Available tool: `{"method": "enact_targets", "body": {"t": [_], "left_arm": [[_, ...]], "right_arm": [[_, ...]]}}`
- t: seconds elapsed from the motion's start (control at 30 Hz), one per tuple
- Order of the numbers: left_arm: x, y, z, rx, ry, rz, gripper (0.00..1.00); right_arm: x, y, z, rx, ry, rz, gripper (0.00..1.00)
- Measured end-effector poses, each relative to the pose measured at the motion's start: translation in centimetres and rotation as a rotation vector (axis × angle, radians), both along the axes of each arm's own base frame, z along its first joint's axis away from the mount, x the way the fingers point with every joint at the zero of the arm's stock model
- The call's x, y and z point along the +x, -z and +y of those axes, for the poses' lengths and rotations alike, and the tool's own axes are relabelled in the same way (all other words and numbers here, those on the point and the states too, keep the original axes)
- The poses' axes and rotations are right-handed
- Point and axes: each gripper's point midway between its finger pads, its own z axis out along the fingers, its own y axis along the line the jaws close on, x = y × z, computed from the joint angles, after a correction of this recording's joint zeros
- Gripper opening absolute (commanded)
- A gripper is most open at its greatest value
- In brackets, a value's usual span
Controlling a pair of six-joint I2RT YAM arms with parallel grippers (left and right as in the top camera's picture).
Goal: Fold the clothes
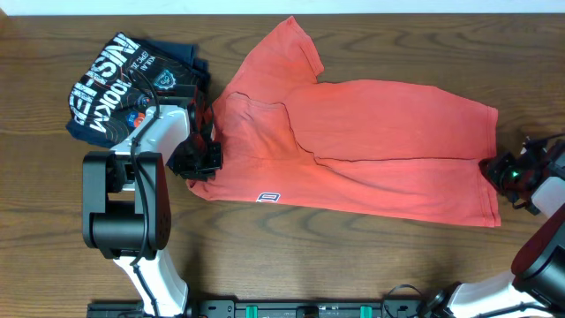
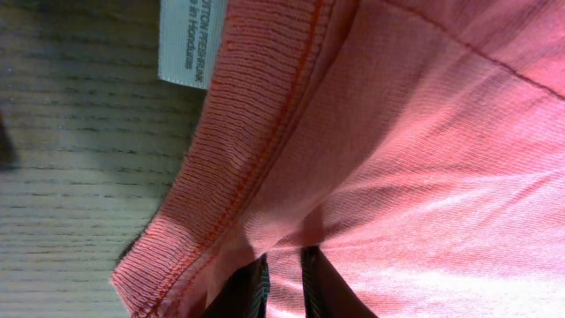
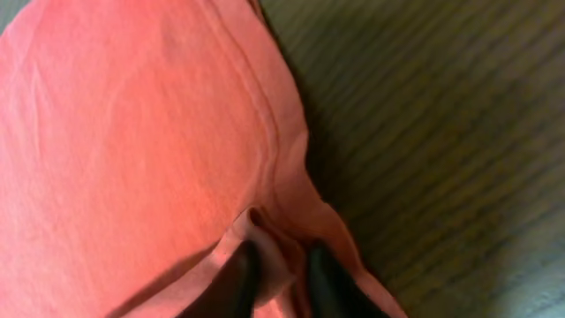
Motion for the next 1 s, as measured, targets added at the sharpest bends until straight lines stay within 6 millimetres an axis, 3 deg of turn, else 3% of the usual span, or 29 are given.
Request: {"method": "enact_targets", "body": {"t": [0.1, 0.33, 0.53, 0.67, 0.8, 1.0], "left_arm": [[0.0, 0.0, 0.0, 0.000, 0.000, 0.000, 0.17], [0.0, 0.0, 0.0, 0.000, 0.000, 0.000, 0.17], [0.0, 0.0, 0.0, 0.000, 0.000, 0.000, 0.17], [0.0, 0.0, 0.0, 0.000, 0.000, 0.000, 0.17], [0.0, 0.0, 0.0, 0.000, 0.000, 0.000, 0.17], [0.0, 0.0, -0.2, -0.011, -0.004, -0.002, 0.25]], "right_arm": [[0.0, 0.1, 0.2, 0.011, 0.000, 0.001, 0.01], [-0.5, -0.2, -0.6, 0.033, 0.048, -0.005, 0.01], [-0.6, -2.9, -2.5, 0.019, 0.129, -0.073, 0.01], [-0.5, -3.6, -2.9, 0.016, 0.149, -0.096, 0.01], [-0.5, -3.6, -3.0, 0.024, 0.165, -0.095, 0.33], [-0.9, -3.3, -2.7, 0.040, 0.171, -0.072, 0.37]]}}
